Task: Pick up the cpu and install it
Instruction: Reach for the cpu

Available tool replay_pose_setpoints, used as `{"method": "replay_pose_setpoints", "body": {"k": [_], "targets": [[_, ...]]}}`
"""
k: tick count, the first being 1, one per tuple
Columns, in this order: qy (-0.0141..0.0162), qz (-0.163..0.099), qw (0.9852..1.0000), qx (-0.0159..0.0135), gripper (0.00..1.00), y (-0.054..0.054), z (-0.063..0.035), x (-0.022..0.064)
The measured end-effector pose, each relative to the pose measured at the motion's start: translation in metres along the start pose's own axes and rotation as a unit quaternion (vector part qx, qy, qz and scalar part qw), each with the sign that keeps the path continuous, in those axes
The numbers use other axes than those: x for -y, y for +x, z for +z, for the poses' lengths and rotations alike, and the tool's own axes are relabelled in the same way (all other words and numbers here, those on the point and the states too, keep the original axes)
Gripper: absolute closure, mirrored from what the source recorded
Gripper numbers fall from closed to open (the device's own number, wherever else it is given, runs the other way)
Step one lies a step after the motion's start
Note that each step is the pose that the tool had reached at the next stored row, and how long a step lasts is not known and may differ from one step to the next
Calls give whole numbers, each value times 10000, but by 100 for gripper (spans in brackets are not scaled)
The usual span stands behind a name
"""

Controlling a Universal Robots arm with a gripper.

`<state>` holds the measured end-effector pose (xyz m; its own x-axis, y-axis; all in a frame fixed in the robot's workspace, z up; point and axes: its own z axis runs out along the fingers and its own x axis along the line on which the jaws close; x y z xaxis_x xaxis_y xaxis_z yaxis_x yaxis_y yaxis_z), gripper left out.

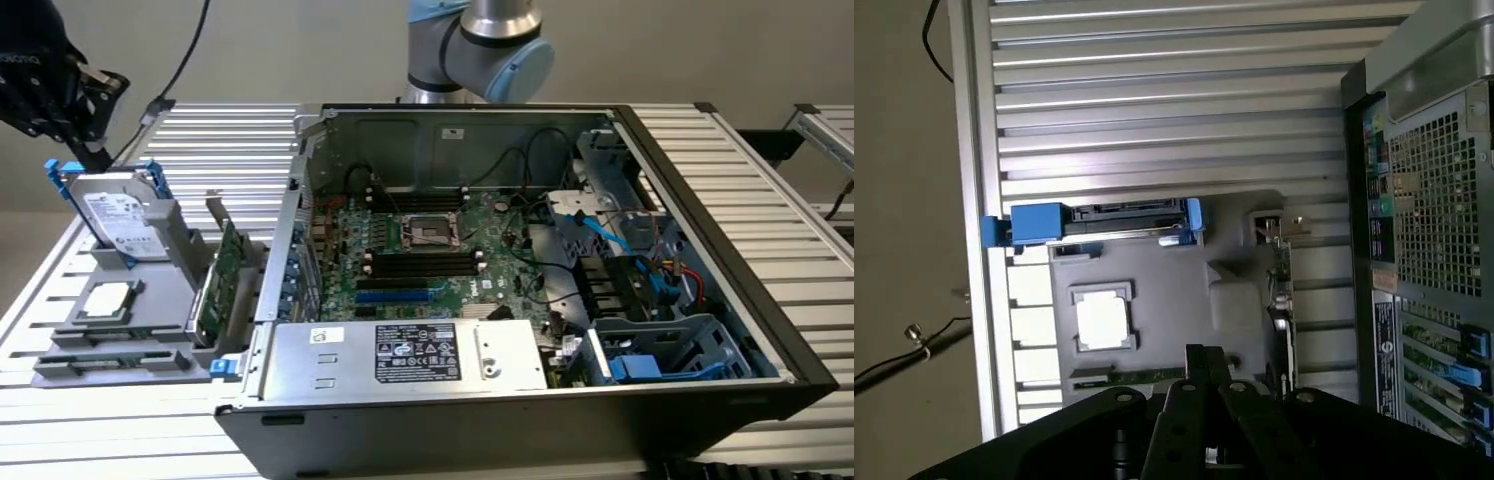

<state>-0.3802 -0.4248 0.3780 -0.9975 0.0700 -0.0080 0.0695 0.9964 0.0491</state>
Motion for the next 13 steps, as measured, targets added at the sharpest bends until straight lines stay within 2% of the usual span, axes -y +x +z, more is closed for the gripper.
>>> {"method": "replay_pose_setpoints", "body": {"k": [5,7,13], "targets": [[1,0,10000,-16,89,221,59,46],[2,2,10000,-32,89,281,84,76],[9,6,9999,-131,89,339,140,215]]}}
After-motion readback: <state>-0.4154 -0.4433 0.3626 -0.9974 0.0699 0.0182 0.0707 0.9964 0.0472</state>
